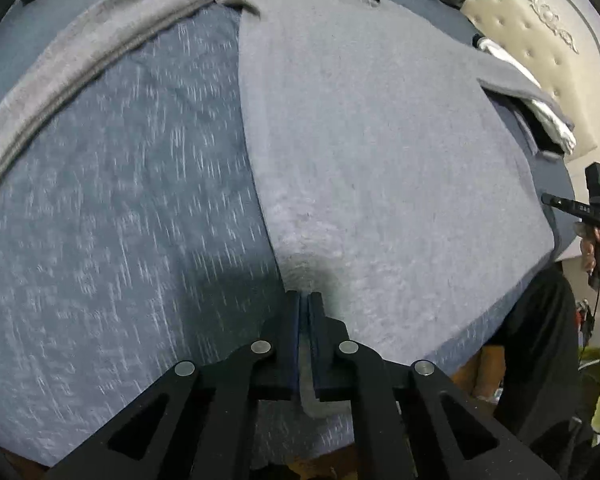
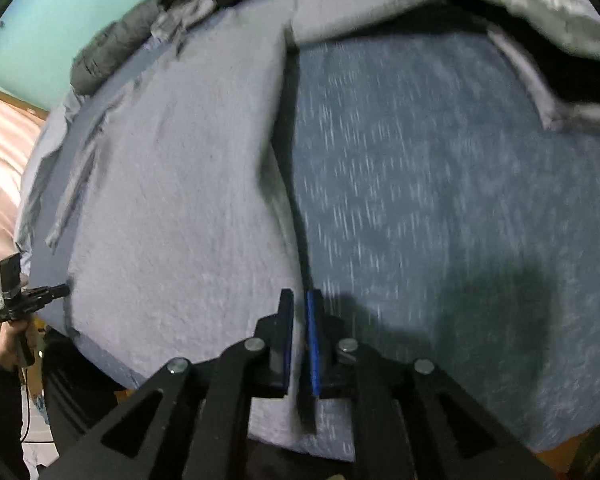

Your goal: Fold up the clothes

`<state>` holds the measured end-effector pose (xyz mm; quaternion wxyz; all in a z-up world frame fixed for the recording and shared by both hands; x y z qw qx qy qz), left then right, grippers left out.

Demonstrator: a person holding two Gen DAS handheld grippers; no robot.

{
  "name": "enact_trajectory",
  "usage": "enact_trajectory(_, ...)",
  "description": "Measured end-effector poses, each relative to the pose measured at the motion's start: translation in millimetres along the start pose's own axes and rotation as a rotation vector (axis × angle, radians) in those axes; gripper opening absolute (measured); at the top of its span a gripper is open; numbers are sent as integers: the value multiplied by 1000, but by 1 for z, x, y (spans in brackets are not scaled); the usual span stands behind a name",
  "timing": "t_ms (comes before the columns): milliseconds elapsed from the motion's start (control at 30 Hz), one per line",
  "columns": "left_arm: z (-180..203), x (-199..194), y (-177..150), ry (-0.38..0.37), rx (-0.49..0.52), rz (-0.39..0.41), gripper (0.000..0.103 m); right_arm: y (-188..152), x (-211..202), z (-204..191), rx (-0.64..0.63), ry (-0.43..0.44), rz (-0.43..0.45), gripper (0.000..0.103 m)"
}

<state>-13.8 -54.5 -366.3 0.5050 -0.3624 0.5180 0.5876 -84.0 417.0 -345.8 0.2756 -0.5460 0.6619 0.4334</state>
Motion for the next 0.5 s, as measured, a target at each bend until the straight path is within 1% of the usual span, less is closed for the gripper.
enact_trajectory(33,0,-3,9,-6,-7,14,9,6,-4,-1,-7,7,20,13)
enact_trajectory(67,-2,-4,18,3,-10,28,11,14,-7,-3,-12,12,40,22)
enact_trajectory(100,-3,-6,27,10,-15,40,19,21,-9,-5,-16,16,55,29)
enact_trajectory(133,-5,-6,39,7,-30,52,30,27,-11,-7,-19,21,66,30)
enact_trajectory(200,-9,-6,63,1,-59,74,40,39,-11,-10,-23,32,84,31)
enact_trajectory(367,-16,2,135,17,-104,154,41,53,-3,-20,-43,48,84,31)
enact_trajectory(500,-29,17,173,45,-134,187,40,62,5,-27,-61,60,76,31)
Point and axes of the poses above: each gripper's, at about its wrist camera, not at the fingertips, and x roughly the way its jaws point, z to its right, y to its top, the point moved 9 cm from there along x, roughly the way its jaws point, and after that the axes turned 7 degrees about y, right-handed, at the moved point
